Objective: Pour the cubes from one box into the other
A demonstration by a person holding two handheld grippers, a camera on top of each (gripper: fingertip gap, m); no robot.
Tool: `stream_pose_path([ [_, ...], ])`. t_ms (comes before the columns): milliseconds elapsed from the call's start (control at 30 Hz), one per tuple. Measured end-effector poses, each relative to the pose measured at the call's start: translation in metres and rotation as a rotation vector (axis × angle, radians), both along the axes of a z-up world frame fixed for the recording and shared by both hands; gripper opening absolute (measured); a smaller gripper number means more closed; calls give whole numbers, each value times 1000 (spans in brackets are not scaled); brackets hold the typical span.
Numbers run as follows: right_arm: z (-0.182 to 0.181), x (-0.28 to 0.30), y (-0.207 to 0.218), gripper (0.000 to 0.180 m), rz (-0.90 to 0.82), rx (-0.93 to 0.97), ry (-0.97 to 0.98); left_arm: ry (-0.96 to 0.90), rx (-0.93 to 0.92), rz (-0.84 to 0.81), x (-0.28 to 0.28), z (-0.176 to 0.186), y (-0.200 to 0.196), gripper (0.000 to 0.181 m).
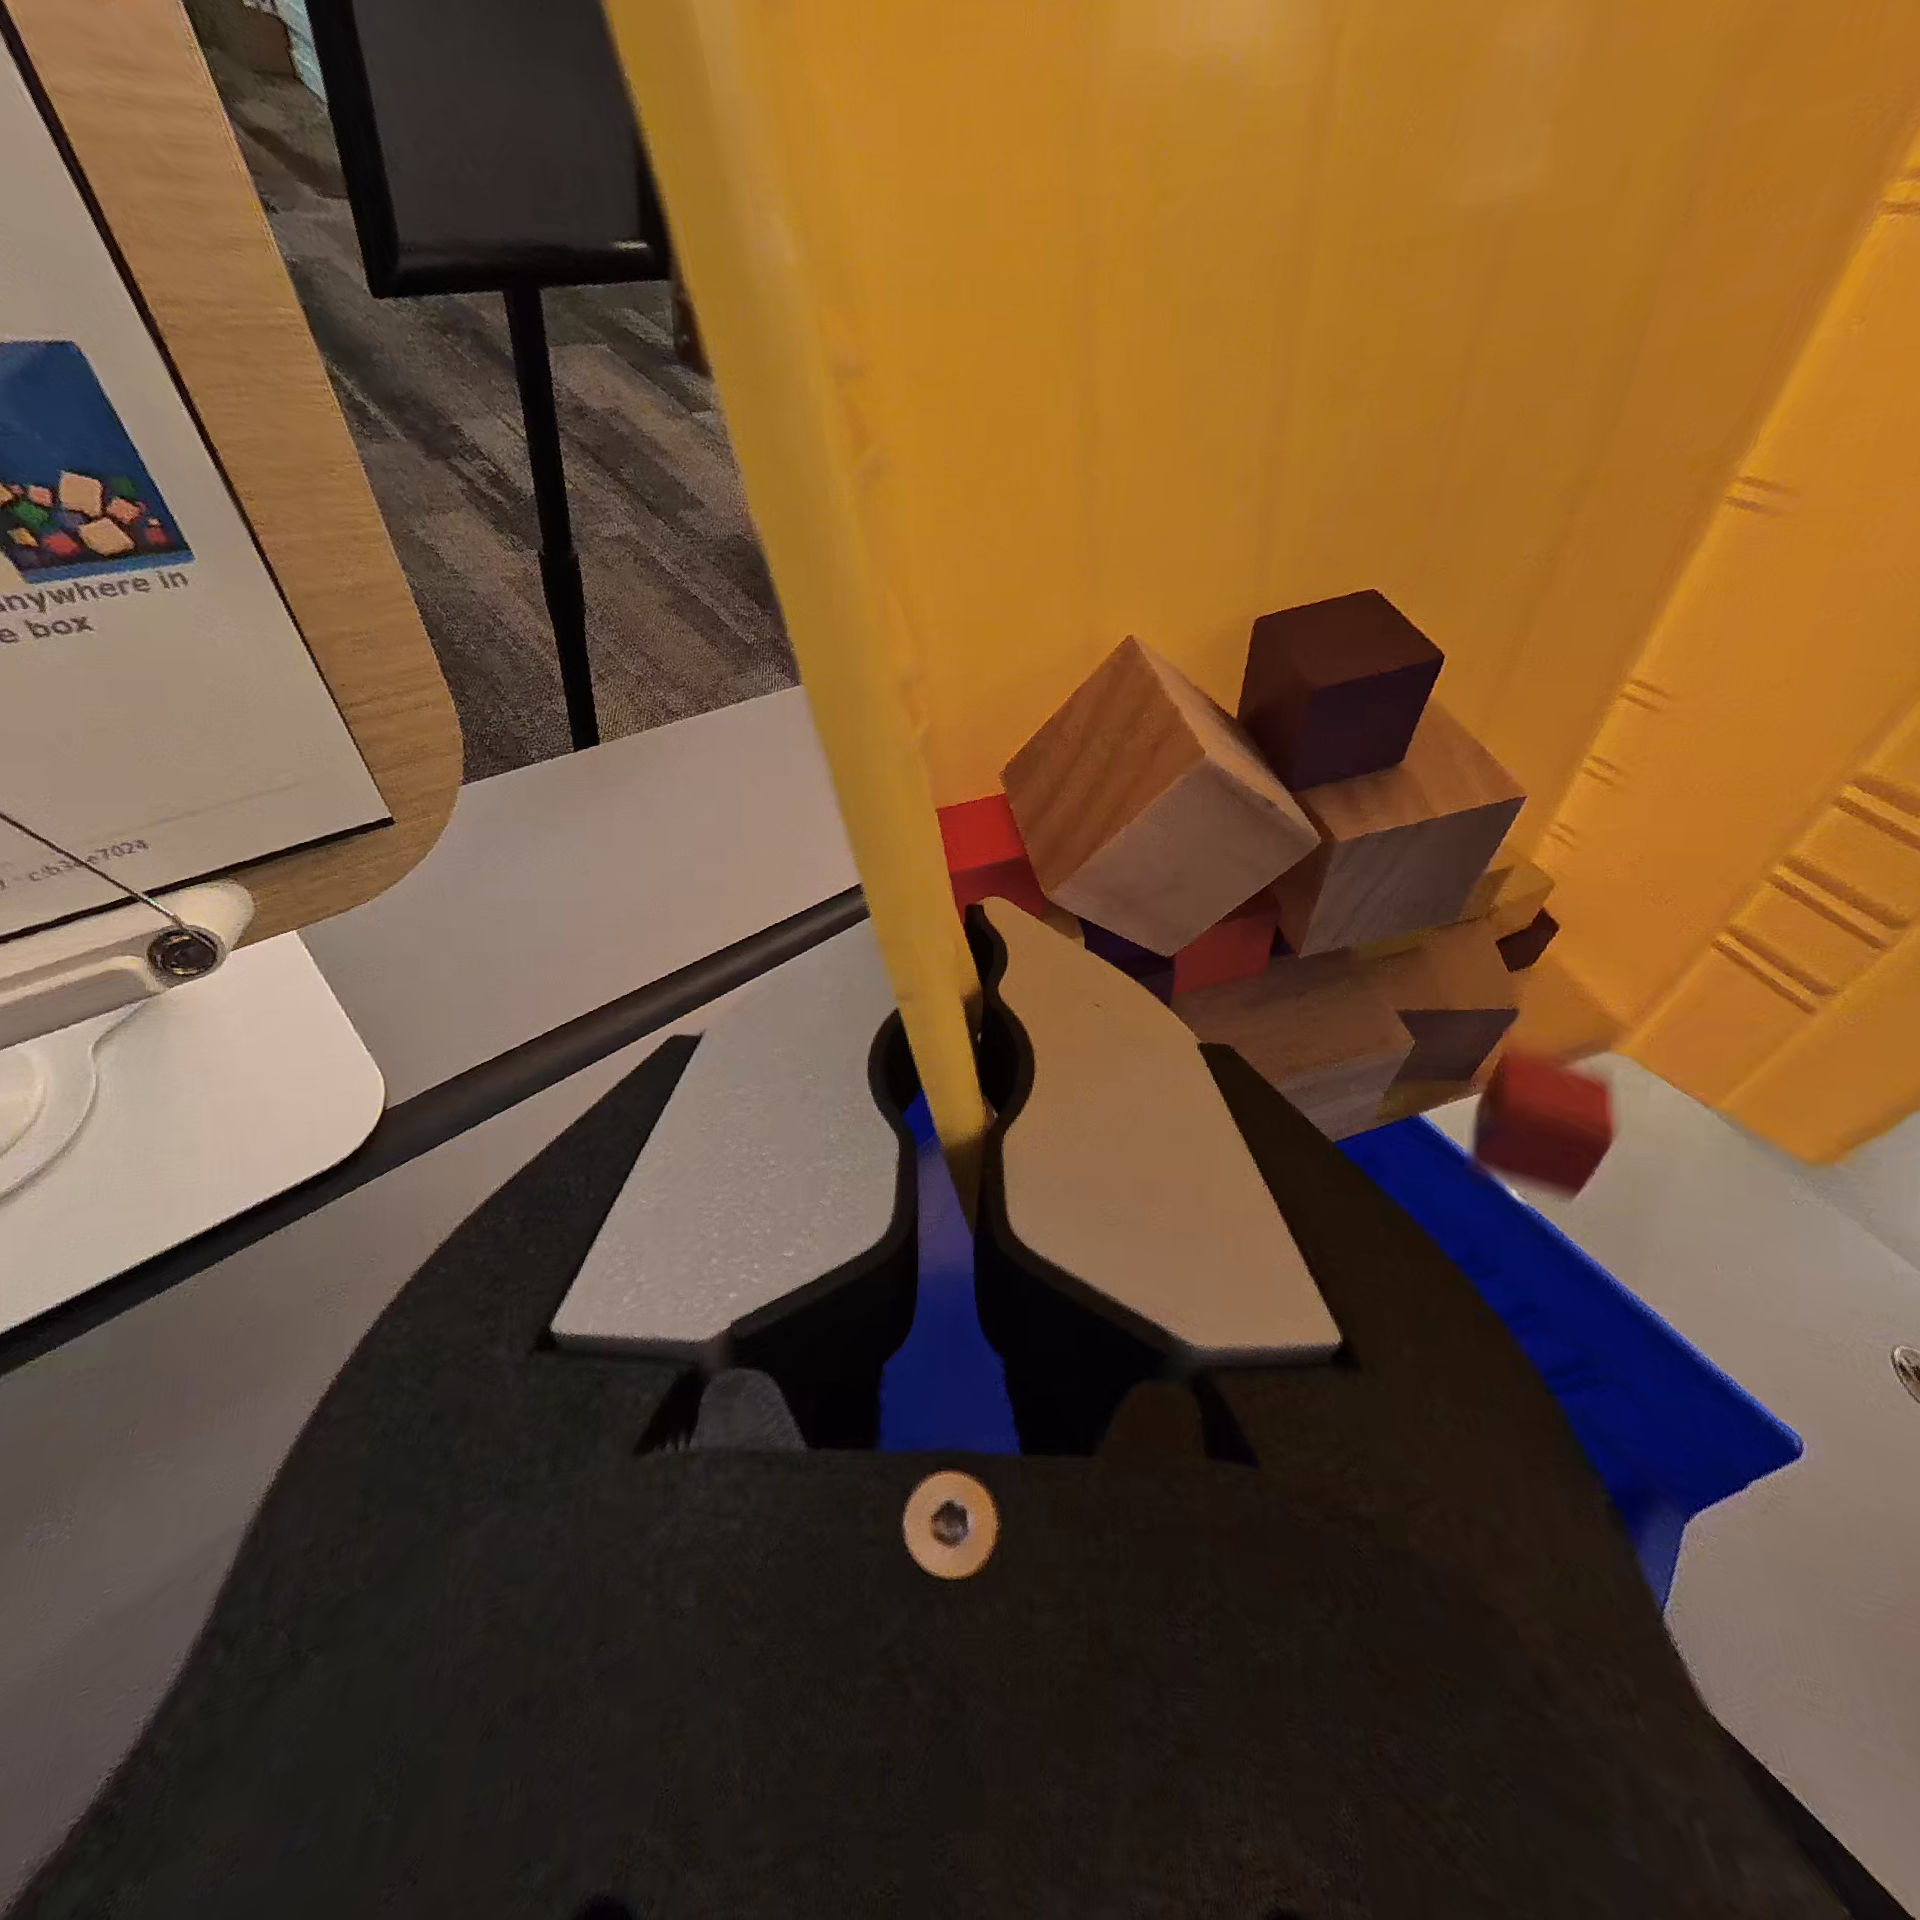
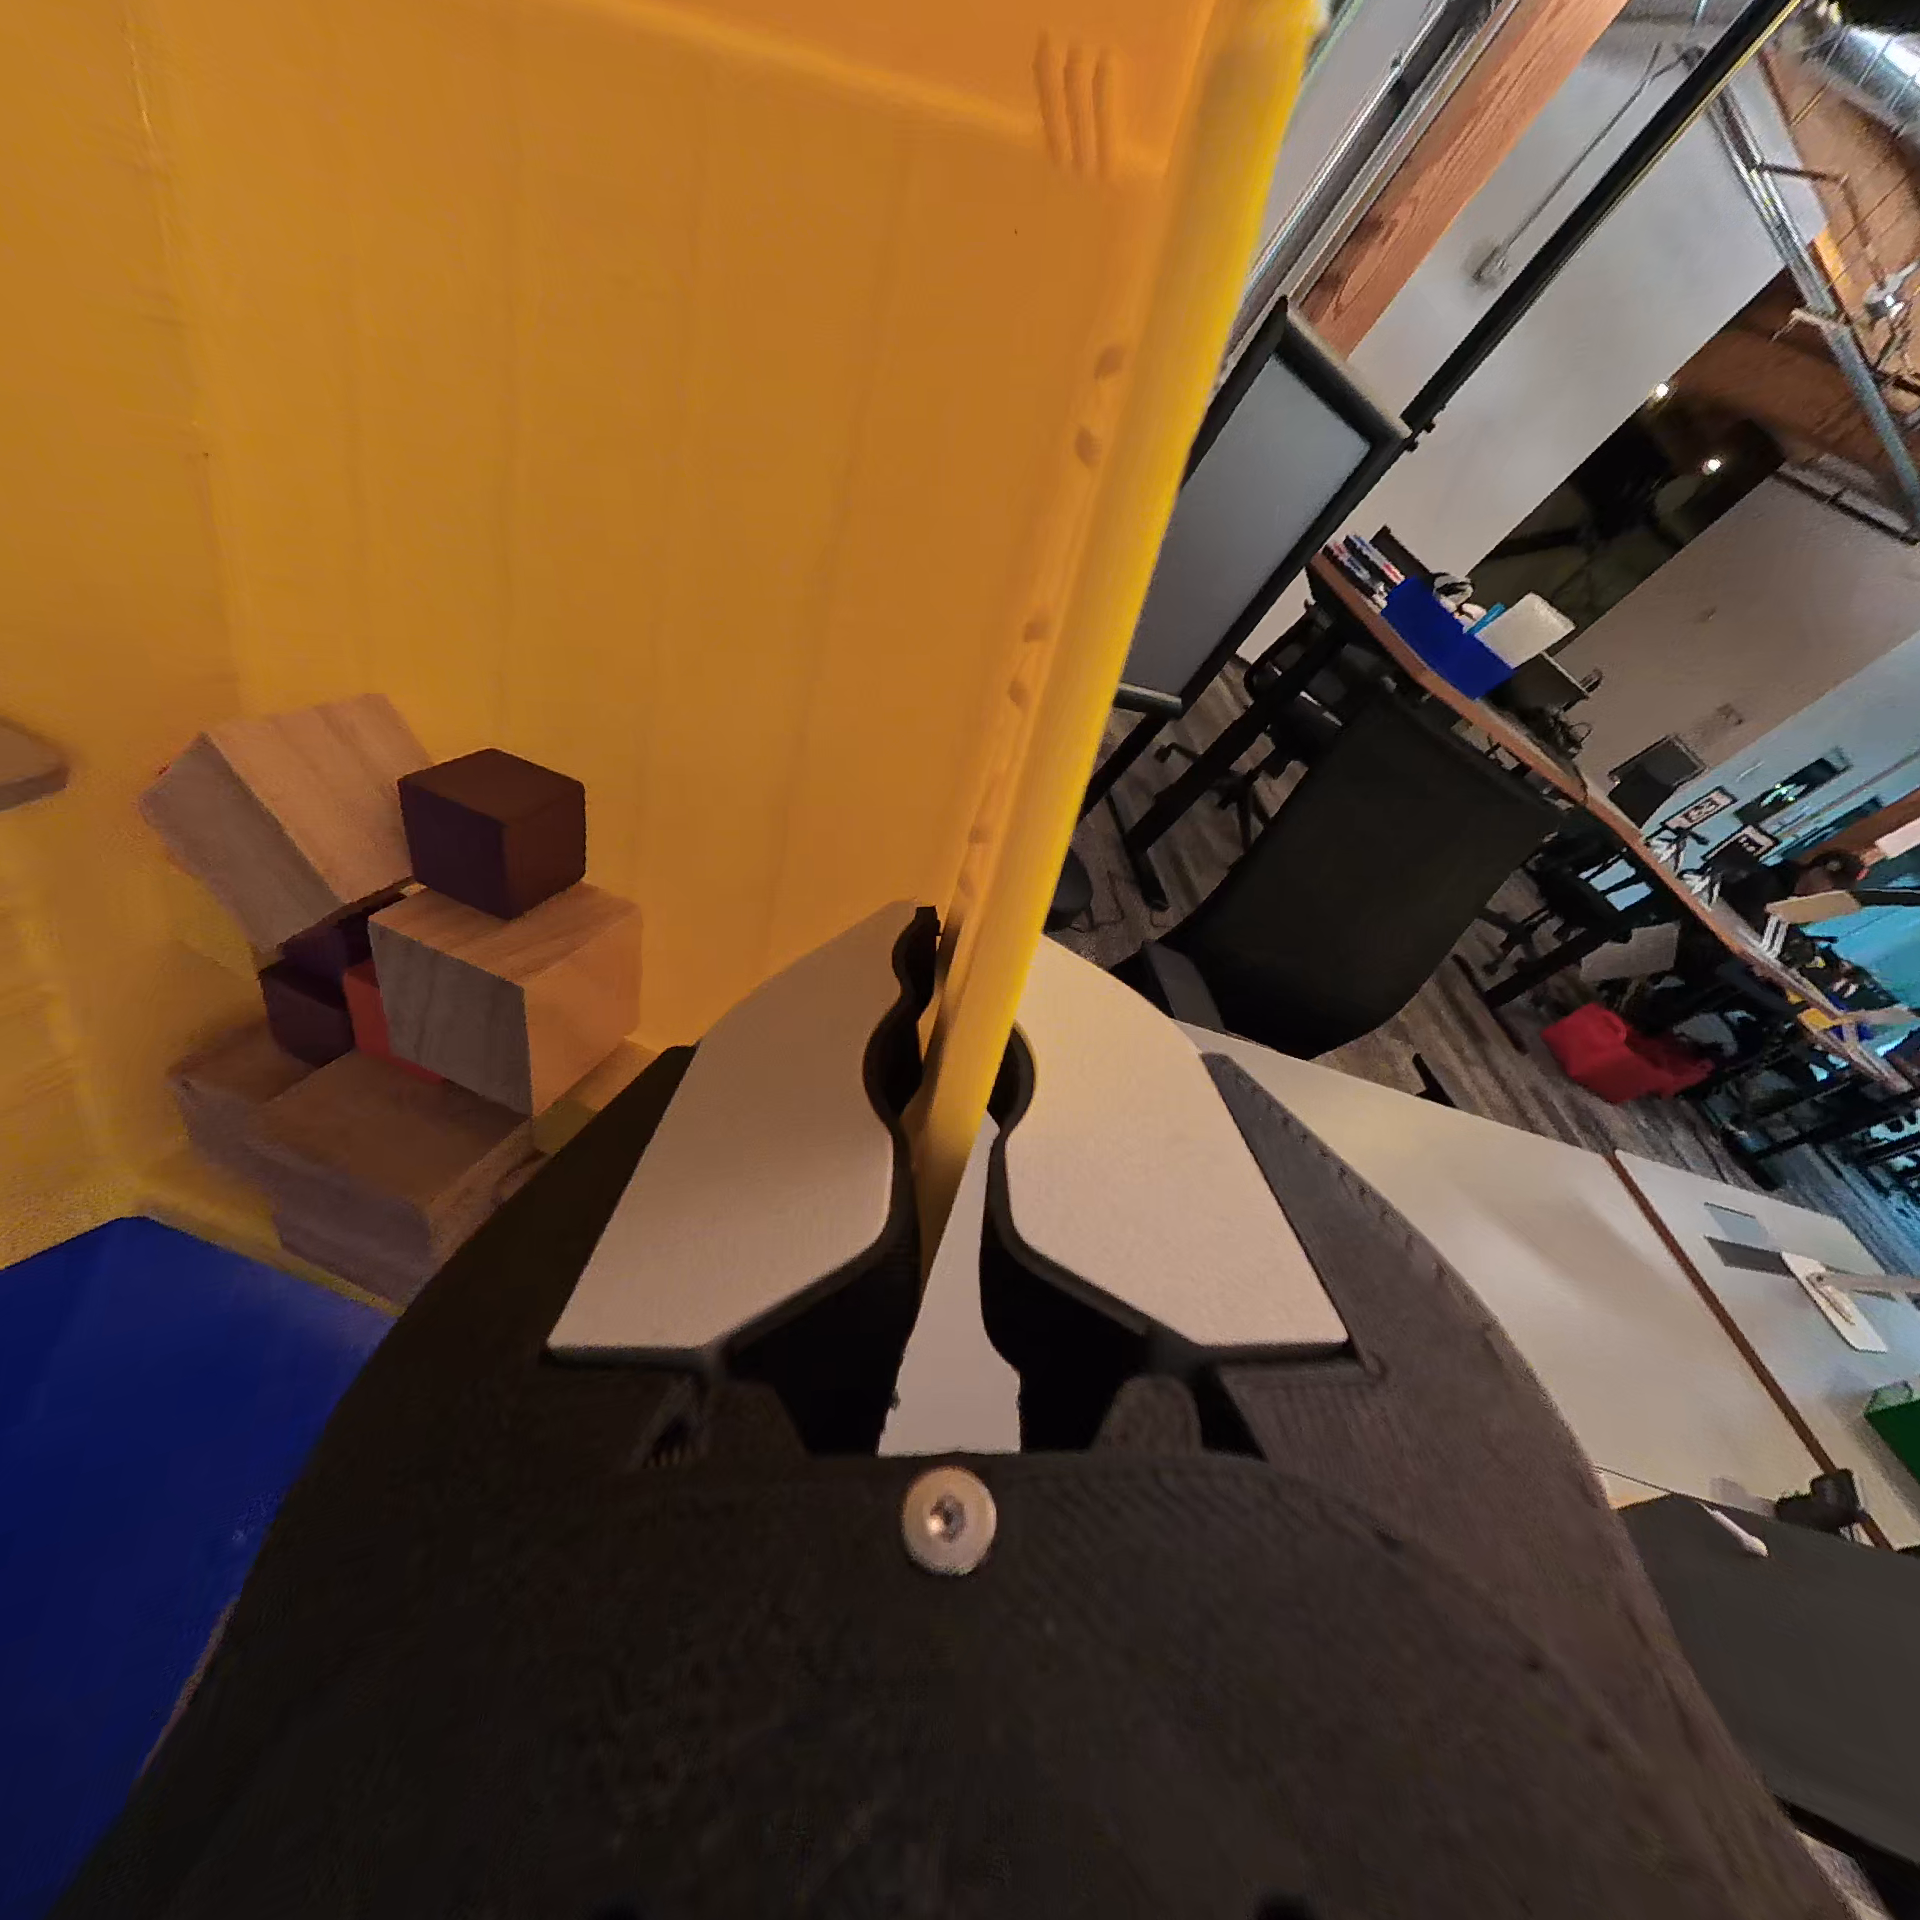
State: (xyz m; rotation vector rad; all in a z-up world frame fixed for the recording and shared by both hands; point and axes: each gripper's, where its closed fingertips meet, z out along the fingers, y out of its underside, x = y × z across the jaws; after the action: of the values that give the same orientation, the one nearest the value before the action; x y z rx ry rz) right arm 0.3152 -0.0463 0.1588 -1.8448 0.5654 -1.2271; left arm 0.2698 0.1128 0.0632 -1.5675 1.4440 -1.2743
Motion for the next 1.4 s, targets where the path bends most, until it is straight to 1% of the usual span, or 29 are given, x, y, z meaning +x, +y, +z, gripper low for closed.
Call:
stream_pose_path([
  [167,0,-3,3,6,3,-1,-17,-20,9,-1,-2,-2,3,5],
  [667,7,-32,-4,7,13,43,-216,-226,-9,-16,-9,6,-1,6],
  [800,-2,-38,-8,9,-5,40,-219,-216,-39,-36,-9,-1,-4,6],
  [967,-16,-41,-15,10,-20,66,-200,-199,-2,-62,-8,-8,-9,6],
  [1400,-5,-62,-29,13,-34,89,-337,-325,22,-118,-6,8,-23,6],
])
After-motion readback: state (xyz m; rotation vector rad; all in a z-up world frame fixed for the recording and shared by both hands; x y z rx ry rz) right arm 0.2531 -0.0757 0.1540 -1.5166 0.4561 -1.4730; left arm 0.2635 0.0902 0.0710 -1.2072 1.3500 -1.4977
